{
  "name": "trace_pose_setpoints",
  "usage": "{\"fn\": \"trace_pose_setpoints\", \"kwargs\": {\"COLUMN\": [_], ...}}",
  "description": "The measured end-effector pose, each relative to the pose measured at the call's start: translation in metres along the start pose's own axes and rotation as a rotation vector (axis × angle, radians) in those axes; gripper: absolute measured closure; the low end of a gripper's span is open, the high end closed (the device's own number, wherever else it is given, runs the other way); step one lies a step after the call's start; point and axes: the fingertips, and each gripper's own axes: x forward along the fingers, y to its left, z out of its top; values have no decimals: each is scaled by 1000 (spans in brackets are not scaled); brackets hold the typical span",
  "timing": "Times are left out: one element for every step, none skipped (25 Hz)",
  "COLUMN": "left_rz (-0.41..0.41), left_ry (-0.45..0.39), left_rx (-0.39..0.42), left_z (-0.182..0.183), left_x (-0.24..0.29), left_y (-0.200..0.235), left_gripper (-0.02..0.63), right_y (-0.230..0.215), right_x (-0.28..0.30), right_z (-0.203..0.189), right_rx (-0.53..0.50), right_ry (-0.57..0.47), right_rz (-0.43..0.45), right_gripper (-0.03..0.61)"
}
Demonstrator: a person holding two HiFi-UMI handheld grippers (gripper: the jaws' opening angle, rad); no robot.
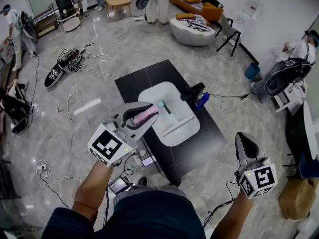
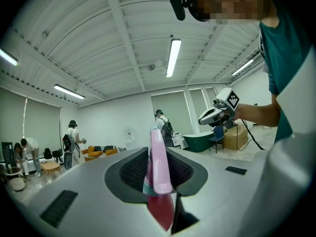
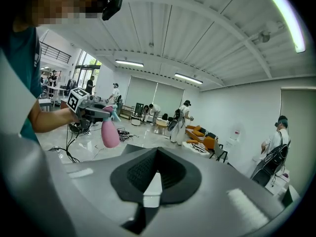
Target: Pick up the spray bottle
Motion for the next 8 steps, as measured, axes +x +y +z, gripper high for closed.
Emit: {"fn": "trace_pose_setpoints", "kwargs": {"left_rz": [-2,-2,-1,0,-1,-4,-8,-12], "left_ry": [-1,-1,-2,-3,-4,-5,-5,-6], "left_rx": [-3,-4,-2,0,1,-1,-4,-8], "left_z": [-3,-6,-10,-14,-17,-19,-21,-22], "left_x": [-8,-15,-21,-26,-29,-32,-35,-38], "left_y": [3,6,9,13,16,18,21,23], "left_gripper": [525,525,525,525,525,525,525,525], "right_y": [9,18,26,33,38,42,46,50], "right_x": [3,6,9,12,15,18,21,24], "right_z": [1,2,2,2,3,3,4,5], "right_rx": [-2,-3,-4,-4,-4,-5,-5,-6], "right_ry": [1,1,2,4,5,7,9,11], "right_rz": [2,3,5,6,6,6,6,6], "right_gripper": [571,571,571,571,571,571,571,571]}}
